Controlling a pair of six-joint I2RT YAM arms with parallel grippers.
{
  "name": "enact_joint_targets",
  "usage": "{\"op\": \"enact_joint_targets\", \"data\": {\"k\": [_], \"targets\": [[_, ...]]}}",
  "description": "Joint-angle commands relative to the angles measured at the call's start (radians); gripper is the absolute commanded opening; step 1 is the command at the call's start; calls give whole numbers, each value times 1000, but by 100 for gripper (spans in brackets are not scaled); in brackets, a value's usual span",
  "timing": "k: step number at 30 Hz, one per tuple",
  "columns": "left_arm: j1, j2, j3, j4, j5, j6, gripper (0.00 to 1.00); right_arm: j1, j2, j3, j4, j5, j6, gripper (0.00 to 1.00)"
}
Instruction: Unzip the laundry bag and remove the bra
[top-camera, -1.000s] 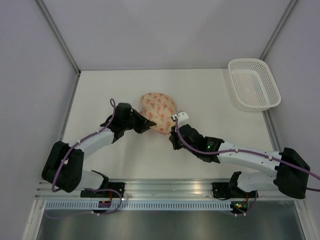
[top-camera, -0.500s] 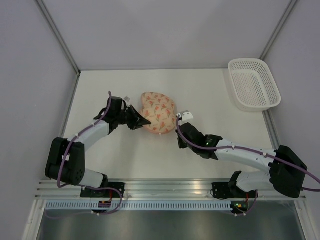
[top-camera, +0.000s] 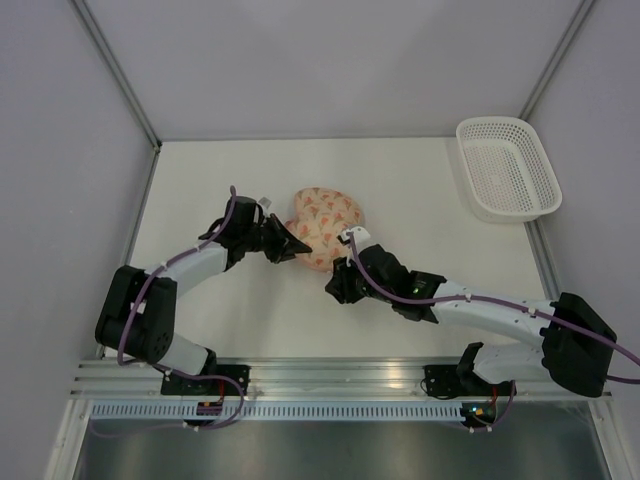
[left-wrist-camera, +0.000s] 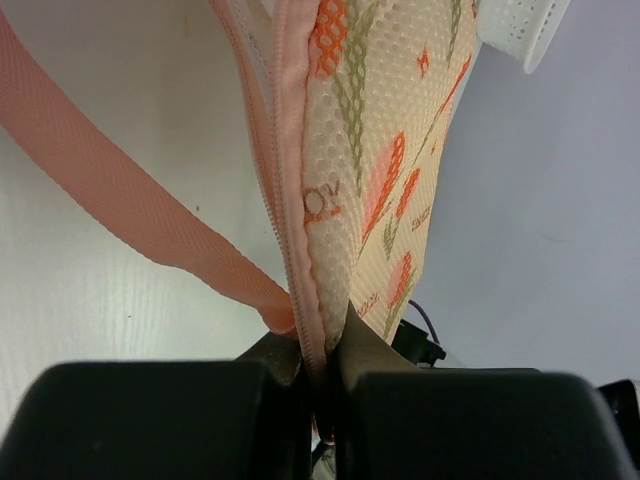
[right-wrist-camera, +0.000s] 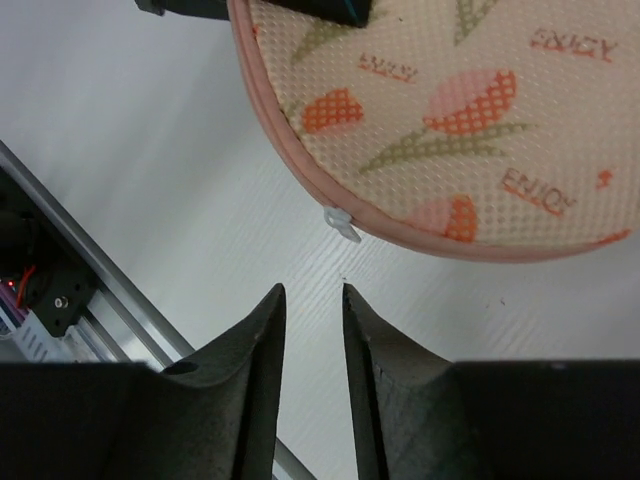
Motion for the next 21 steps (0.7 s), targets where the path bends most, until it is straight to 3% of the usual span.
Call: {"op": "enact_joint_targets", "data": {"k": [1,8,18,21], "targets": [[-30,17,66,87,-1,-77,2,2,13,27,76,-24,-10,37],[-36,8,71,84,-4,-88,2,2,43,66,33,65,-43,49],[-38,12,50,90,-1,-91,2,2,-5,63,-21,182,-85,48],[-41,-2,46,91,3,-94,2,2,12,64,-15,190,-94,42]]}}
